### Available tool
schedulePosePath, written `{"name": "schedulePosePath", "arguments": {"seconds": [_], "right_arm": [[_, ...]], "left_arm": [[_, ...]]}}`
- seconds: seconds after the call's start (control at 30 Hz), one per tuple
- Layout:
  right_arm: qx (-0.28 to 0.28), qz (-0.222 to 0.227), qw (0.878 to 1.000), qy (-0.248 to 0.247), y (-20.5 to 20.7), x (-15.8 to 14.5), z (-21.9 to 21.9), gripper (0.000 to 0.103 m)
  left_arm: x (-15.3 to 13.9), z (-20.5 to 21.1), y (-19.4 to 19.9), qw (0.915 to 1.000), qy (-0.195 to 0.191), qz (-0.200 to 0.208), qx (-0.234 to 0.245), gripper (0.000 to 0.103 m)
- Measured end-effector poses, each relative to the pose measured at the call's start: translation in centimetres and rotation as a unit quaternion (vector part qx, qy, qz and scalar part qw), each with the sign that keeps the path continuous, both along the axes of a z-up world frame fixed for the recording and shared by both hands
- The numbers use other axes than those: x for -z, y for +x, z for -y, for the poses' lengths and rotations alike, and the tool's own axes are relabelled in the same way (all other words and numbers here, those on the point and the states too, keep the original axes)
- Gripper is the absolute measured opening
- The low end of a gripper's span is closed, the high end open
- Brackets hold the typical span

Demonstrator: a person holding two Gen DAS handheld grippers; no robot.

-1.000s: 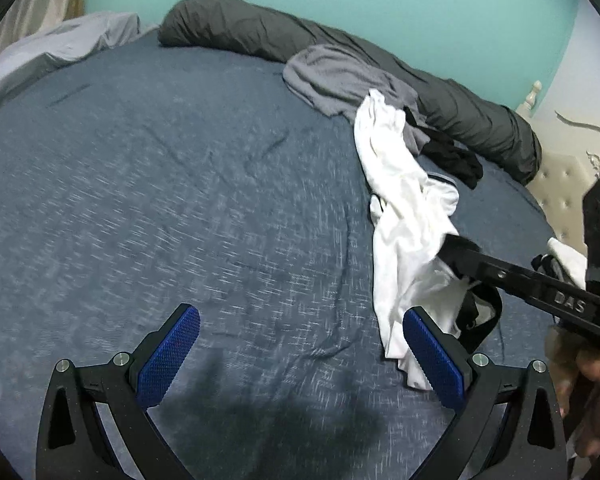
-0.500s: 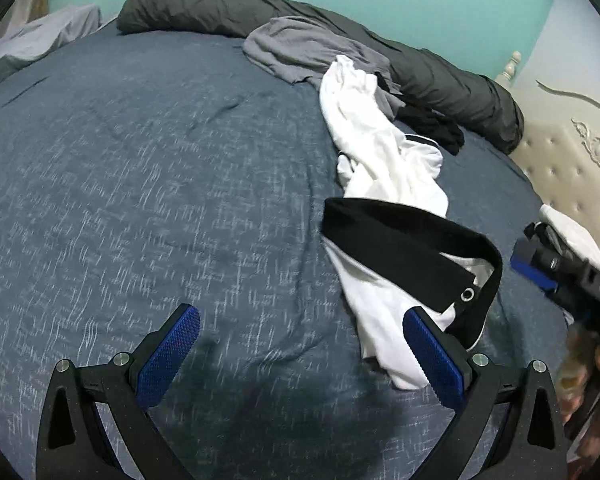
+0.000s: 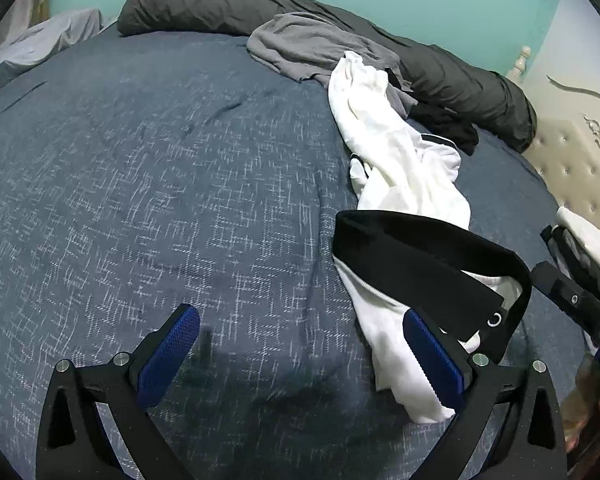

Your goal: Fold clothes

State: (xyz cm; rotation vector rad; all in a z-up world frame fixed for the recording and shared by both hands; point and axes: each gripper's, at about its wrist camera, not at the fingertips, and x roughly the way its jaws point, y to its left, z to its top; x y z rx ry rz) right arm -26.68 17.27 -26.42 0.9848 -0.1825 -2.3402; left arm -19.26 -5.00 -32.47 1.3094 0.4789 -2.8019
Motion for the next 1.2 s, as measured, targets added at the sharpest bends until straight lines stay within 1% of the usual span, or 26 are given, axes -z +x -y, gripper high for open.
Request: {"name": "schedulePosePath", "arguments": {"seconds": [0.1,0.23,0.27,0.3,0.33,0.4,0.43,0.5,0.6,0.87,1.1,1.2], "right_arm": [[-0.01,-0.014,0.999,0.035,0.1,0.2,1.3,0.042],[0.004,0.012,0.999,0.036,-0.8,1.5,0.8,0.041],[0.009,0.018,0.999,0.038,-1.2,1.8,0.5,0.033],[0.013,0.022,0.999,0.041,-1.4,2.1,0.4,0.028],[0.015,0.023,0.999,0.045,-1.6,2.2,0.2,0.028],[0.022,0.028,0.998,0.049,-1.9,2.5,-0.3,0.02],[0.025,0.031,0.998,0.051,-2.1,2.6,-0.5,0.019],[0.029,0.033,0.998,0.054,-2.2,2.8,-0.9,0.01],[0.03,0.035,0.998,0.052,-2.3,2.9,-1.2,0.007],[0.016,0.033,0.998,0.049,-2.0,2.8,-0.7,0.007],[-0.004,0.03,0.998,0.049,-1.7,2.9,0.1,0.007],[-0.012,0.025,0.998,0.052,-1.5,2.7,0.4,0.007]], "left_arm": [[0.3,-0.3,-0.2,1.0,-0.002,0.004,0.003,0.103],[0.1,-0.9,-0.6,1.0,-0.001,0.003,0.007,0.103],[0.1,-1.0,-0.7,1.0,0.002,0.001,0.006,0.103],[0.0,-1.1,-0.9,1.0,0.006,0.0,0.006,0.103],[-0.1,-1.2,-1.1,0.9999,0.011,-0.001,0.006,0.103],[-0.2,-1.4,-1.6,0.9998,0.019,-0.003,0.007,0.103],[-0.3,-1.5,-1.7,0.9997,0.021,-0.005,0.007,0.103],[-0.5,-1.8,-2.1,0.9996,0.026,-0.009,0.008,0.103],[-0.6,-1.9,-2.4,0.9993,0.036,-0.01,0.008,0.103],[-1.4,-2.5,-3.3,0.9979,0.058,-0.022,0.019,0.103],[-0.4,-1.8,-4.6,0.9974,0.07,-0.006,0.016,0.102],[0.5,-1.4,-4.9,0.9966,0.081,0.005,0.017,0.096]]}}
